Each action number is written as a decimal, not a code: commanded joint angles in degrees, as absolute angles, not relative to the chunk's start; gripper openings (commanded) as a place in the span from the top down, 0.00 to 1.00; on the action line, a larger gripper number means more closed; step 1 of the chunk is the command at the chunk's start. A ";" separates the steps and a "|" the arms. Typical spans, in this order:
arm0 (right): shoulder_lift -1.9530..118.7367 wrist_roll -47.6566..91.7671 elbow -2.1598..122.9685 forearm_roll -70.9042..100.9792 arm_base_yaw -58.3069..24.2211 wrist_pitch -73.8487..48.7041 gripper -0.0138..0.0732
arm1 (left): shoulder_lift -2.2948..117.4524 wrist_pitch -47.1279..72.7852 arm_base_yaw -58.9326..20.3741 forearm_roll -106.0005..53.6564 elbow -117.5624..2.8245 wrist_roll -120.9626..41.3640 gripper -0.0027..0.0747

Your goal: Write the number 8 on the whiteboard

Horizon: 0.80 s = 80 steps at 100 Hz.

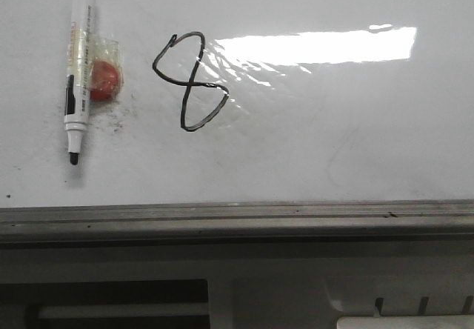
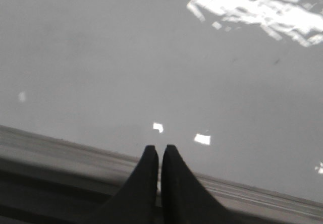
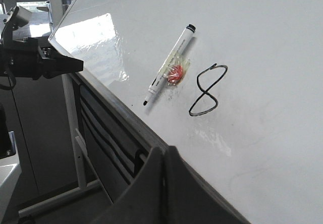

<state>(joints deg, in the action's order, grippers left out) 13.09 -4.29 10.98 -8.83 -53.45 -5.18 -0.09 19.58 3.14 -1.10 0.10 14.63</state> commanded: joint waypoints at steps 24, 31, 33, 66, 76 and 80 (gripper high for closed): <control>13.56 -3.89 12.46 -9.35 -53.38 -0.63 0.91 | -1.80 17.80 4.94 -1.32 1.92 8.29 0.99; 13.56 -3.89 12.46 -9.35 -53.38 -0.63 0.91 | -1.80 17.80 4.94 -1.32 1.92 8.29 0.99; 13.56 -3.89 12.46 -9.35 -53.38 -0.63 0.91 | -1.80 17.80 4.94 -1.32 1.92 8.29 0.99; 13.56 -3.89 12.46 -9.35 -53.38 -0.63 0.91 | -1.80 17.80 4.94 -1.32 1.92 8.29 0.99; 13.56 -3.89 12.46 -9.35 -53.38 -0.63 0.91 | -1.80 17.80 4.94 -1.32 1.92 8.29 0.99; 13.56 -3.89 12.46 -9.35 -53.38 -0.63 0.91 | -1.80 17.80 4.94 -1.32 1.92 8.29 0.99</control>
<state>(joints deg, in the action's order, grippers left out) 13.09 -4.29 10.85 -8.83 -53.45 -5.18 -0.09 19.81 4.82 -1.10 0.10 8.17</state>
